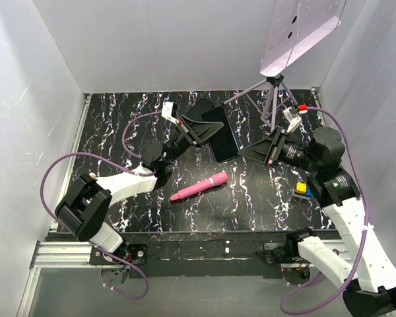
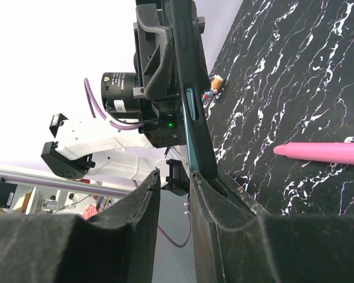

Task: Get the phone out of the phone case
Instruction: Remove the phone case from the phone.

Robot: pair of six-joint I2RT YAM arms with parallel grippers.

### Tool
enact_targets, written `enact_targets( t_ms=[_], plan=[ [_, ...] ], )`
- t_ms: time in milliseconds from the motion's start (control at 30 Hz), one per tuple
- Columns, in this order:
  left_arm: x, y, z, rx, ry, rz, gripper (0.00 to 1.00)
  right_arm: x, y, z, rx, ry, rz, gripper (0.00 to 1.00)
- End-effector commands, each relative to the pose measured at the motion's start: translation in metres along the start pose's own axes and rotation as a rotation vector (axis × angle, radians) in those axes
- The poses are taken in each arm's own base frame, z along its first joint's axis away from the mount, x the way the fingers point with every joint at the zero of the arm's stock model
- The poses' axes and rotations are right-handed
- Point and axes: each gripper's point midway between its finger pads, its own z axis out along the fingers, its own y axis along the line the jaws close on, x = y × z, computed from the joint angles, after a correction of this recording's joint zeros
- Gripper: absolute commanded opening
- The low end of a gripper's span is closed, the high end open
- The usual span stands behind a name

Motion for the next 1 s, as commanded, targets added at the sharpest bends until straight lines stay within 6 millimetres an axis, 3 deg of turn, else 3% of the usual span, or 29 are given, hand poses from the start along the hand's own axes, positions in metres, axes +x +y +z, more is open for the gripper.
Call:
enact_targets(
  t_ms=[0, 133, 467, 600, 733, 800, 833, 867, 900, 967],
  plan=[
    [-0.011, -0.054, 0.006, 0.141, -0.026, 0.029, 0.0, -0.007, 0.001, 0.006, -0.034, -0.019, -0.033, 0.33],
    [-0.011, -0.057, 0.006, 0.153, -0.026, 0.014, 0.0, -0.004, -0.021, 0.007, 0.051, -0.018, -0.043, 0.33],
    [-0.004, -0.073, 0.012, 0.235, 0.001, -0.078, 0.0, 0.004, -0.05, 0.022, 0.069, 0.019, -0.017, 0.4],
    [0.02, -0.07, 0.018, 0.223, 0.059, -0.103, 0.0, -0.001, -0.042, 0.029, 0.015, 0.021, 0.0, 0.41],
    [0.054, -0.053, 0.021, 0.177, 0.152, -0.13, 0.0, -0.004, -0.032, 0.033, -0.04, 0.035, 0.022, 0.41],
    [0.065, -0.043, 0.021, 0.136, 0.21, -0.127, 0.0, -0.007, -0.025, 0.034, -0.07, 0.033, 0.014, 0.36],
    [0.07, -0.038, 0.018, 0.114, 0.237, -0.109, 0.0, -0.007, -0.023, 0.033, -0.076, 0.037, 0.017, 0.27],
    [0.072, -0.031, 0.015, 0.082, 0.253, -0.082, 0.04, -0.006, -0.022, 0.033, -0.081, 0.047, 0.024, 0.15],
    [0.072, -0.025, 0.012, 0.044, 0.26, -0.054, 0.2, -0.004, -0.021, 0.032, -0.084, 0.052, 0.036, 0.02],
    [0.067, -0.017, 0.002, -0.024, 0.257, 0.029, 0.47, -0.002, -0.022, 0.029, -0.084, 0.05, 0.081, 0.01]
  ],
)
